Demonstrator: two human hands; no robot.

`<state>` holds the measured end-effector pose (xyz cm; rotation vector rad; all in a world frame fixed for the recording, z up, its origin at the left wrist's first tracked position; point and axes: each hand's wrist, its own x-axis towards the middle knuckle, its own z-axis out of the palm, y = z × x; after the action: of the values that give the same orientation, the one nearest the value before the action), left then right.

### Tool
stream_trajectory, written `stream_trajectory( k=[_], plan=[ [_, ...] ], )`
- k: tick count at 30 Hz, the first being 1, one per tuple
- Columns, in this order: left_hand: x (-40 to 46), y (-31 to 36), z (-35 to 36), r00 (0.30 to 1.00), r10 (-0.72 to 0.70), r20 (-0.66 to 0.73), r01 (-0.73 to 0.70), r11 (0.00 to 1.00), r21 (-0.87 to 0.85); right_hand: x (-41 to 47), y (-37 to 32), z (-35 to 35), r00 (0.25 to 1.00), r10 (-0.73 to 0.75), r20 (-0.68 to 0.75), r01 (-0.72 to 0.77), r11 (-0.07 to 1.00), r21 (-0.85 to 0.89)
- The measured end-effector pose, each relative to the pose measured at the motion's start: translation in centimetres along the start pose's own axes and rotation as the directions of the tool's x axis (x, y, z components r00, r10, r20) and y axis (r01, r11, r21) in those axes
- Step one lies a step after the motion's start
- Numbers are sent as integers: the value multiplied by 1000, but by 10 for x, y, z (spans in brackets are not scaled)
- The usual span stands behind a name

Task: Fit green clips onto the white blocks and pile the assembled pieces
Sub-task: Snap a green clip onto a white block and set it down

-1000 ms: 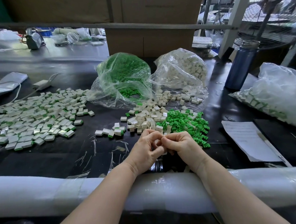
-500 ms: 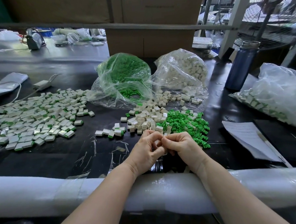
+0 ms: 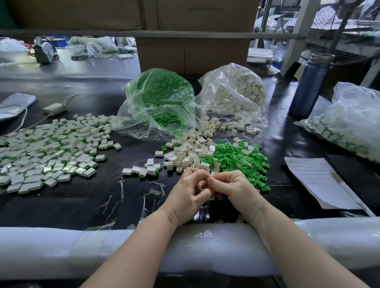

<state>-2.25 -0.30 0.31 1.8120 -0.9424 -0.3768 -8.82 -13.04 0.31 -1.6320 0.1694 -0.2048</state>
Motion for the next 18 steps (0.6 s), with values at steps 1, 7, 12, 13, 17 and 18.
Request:
stream_trajectory(
  k=[1, 7, 12, 13, 17, 18],
  plan=[
    [0, 0, 0, 1000, -2, -5, 2, 1000, 1, 0, 0, 1, 1000, -4, 6, 4, 1000, 9],
    [1, -1, 0, 1000, -13, -3, 13, 1000, 27, -1, -1, 0, 1000, 6, 19, -6, 1000, -10],
    [1, -2, 1, 1000, -19, 10, 19, 1000, 13, -2, -2, -1, 1000, 20, 3, -20, 1000, -14],
    [1, -2, 1, 1000, -18, 11, 18, 1000, 6, -2, -2, -1, 1000, 22, 4, -22, 1000, -15],
    [1, -2, 1, 1000, -16, 15, 16, 1000, -14, -3, -4, 0, 1000, 12, 0, -12, 1000, -29],
    [1, -2, 1, 1000, -17, 17, 17, 1000, -13, -3, -4, 0, 1000, 12, -2, -12, 1000, -27]
  ],
)
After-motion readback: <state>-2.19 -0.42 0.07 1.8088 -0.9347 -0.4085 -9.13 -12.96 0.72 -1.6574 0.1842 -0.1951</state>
